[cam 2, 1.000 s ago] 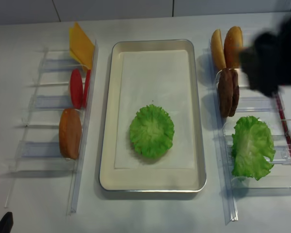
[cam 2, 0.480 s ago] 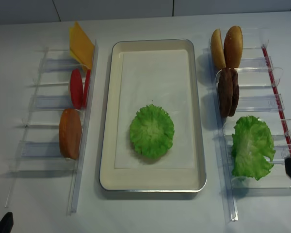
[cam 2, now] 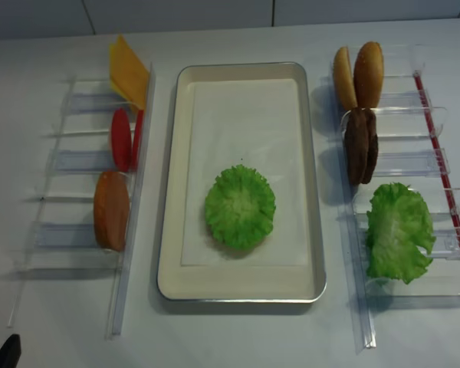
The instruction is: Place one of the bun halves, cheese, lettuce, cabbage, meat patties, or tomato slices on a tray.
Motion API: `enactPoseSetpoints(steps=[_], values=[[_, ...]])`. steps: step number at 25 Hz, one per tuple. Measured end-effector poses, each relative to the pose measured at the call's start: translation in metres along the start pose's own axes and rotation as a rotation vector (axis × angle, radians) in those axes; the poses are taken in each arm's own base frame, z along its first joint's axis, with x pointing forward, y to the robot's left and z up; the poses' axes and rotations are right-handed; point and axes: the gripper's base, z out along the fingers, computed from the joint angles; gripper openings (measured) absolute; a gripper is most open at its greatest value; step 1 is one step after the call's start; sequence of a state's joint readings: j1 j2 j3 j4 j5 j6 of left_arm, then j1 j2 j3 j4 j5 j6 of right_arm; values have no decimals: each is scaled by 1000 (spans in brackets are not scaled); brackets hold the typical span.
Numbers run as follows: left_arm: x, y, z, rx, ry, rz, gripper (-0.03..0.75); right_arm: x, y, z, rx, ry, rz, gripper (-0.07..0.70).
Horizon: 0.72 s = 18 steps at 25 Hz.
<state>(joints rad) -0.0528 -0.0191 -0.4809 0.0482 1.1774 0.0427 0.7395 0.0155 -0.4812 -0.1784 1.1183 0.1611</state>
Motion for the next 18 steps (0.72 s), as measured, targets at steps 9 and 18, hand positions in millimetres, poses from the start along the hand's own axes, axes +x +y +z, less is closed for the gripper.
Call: enactPoseSetpoints(steps=[9,18], values=[[0,0,0,-2,0,-1,530,5,2,-2,-35,-10,-38,587],[0,0,0,-2,0,-1,530,6,8,-4,148,1,53,587]])
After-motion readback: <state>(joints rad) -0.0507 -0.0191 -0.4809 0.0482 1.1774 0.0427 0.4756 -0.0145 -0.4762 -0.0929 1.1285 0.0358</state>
